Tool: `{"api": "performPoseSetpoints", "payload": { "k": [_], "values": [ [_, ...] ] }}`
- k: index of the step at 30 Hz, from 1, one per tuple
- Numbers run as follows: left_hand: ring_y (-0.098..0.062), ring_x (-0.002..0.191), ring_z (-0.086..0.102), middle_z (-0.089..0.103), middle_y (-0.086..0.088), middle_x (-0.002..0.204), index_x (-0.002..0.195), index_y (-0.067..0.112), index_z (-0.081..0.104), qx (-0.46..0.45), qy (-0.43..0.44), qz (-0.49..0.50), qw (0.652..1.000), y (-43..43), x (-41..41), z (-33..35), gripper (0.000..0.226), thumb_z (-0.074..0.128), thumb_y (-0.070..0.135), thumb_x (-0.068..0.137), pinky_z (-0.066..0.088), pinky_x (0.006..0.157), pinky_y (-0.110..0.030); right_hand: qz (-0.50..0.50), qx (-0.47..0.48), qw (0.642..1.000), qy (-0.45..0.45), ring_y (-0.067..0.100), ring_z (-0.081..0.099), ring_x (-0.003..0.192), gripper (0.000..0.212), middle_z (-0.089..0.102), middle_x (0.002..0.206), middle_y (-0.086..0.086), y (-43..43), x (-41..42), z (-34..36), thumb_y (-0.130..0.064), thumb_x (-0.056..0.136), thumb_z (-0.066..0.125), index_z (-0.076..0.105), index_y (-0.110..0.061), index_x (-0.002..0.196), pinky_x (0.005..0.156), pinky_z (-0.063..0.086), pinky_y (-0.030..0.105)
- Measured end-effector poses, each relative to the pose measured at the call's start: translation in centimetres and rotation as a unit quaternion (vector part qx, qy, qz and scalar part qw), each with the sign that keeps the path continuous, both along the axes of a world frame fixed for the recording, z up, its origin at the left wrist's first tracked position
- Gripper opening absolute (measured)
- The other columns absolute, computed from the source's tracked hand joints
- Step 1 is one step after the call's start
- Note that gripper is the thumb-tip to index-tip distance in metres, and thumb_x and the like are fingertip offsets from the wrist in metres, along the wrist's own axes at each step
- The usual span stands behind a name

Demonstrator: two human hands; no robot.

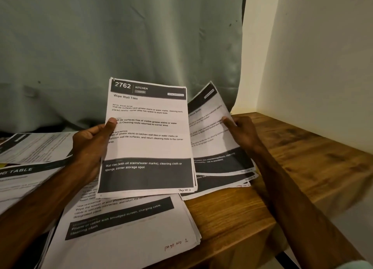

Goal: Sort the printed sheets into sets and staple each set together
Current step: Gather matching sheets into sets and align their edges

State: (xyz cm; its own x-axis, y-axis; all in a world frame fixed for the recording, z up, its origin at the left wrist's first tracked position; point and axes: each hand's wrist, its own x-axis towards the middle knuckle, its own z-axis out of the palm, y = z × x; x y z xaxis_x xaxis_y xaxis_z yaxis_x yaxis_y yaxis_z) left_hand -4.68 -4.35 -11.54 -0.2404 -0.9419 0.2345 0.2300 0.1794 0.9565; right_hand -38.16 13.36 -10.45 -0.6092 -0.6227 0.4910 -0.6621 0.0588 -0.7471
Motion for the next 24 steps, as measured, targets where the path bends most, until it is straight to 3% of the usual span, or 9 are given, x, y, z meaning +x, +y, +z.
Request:
{"api": "performPoseSetpoints", "payload": {
  "k": [3,6,12,16,21,24],
  "values": [
    [-0.031,0.093,0.076,0.080,-0.004,0.101,0.112,0.016,0.074,0.002,0.007,-0.005,1.000,0.2,0.0,0.2,0.038,0.077,0.043,0.086,0.058,0.093,-0.052,0.041,-0.081,0.987,-0.130,0.020,0.075,0.084,0.028,0.077,0.108,0.007,0.3,0.5,0.7,-0.035,0.101,0.061,0.072,-0.010,0.106,0.074,0.060,0.030],
    [-0.031,0.095,0.076,0.079,-0.005,0.103,0.113,0.015,0.075,0.006,0.015,-0.005,1.000,0.2,0.1,0.4,0.038,0.077,0.042,0.085,0.058,0.093,-0.049,0.100,-0.150,0.951,-0.253,0.032,0.076,0.097,0.024,0.077,0.109,0.014,0.4,0.7,1.2,-0.030,0.099,0.065,0.072,-0.009,0.109,0.087,0.062,0.043],
    [-0.031,0.092,0.077,0.080,-0.006,0.101,0.116,0.013,0.073,0.008,0.021,-0.018,1.000,0.3,0.1,0.5,0.042,0.078,0.042,0.085,0.060,0.086,-0.045,0.145,-0.168,0.920,-0.324,0.033,0.075,0.100,0.031,0.076,0.111,0.015,0.3,1.5,1.7,-0.030,0.099,0.064,0.071,-0.005,0.117,0.087,0.062,0.042],
    [-0.025,0.082,0.078,0.080,-0.004,0.097,0.113,0.015,0.073,0.004,0.028,-0.021,0.999,0.1,0.1,0.5,0.036,0.076,0.039,0.087,0.065,0.070,-0.036,0.173,-0.185,0.899,-0.358,0.033,0.074,0.104,0.036,0.075,0.115,0.015,0.4,1.7,1.9,-0.031,0.100,0.063,0.067,-0.005,0.125,0.091,0.060,0.045],
    [-0.040,0.098,0.074,0.078,-0.012,0.106,0.117,0.013,0.073,0.015,0.024,-0.025,0.999,-0.3,0.6,0.3,0.051,0.081,0.047,0.080,0.055,0.095,-0.059,0.230,-0.203,0.844,-0.439,0.043,0.065,0.119,0.044,0.069,0.128,0.020,0.3,1.5,1.5,-0.032,0.098,0.066,0.061,-0.007,0.134,0.106,0.047,0.062],
    [-0.042,0.097,0.074,0.078,-0.013,0.104,0.115,0.013,0.073,0.015,0.022,-0.015,1.000,-0.2,0.6,0.3,0.048,0.080,0.045,0.081,0.054,0.096,-0.063,0.234,-0.211,0.846,-0.431,0.042,0.067,0.116,0.041,0.070,0.125,0.019,0.3,1.7,1.6,-0.031,0.099,0.064,0.062,-0.007,0.133,0.104,0.049,0.063]
  ]
}}
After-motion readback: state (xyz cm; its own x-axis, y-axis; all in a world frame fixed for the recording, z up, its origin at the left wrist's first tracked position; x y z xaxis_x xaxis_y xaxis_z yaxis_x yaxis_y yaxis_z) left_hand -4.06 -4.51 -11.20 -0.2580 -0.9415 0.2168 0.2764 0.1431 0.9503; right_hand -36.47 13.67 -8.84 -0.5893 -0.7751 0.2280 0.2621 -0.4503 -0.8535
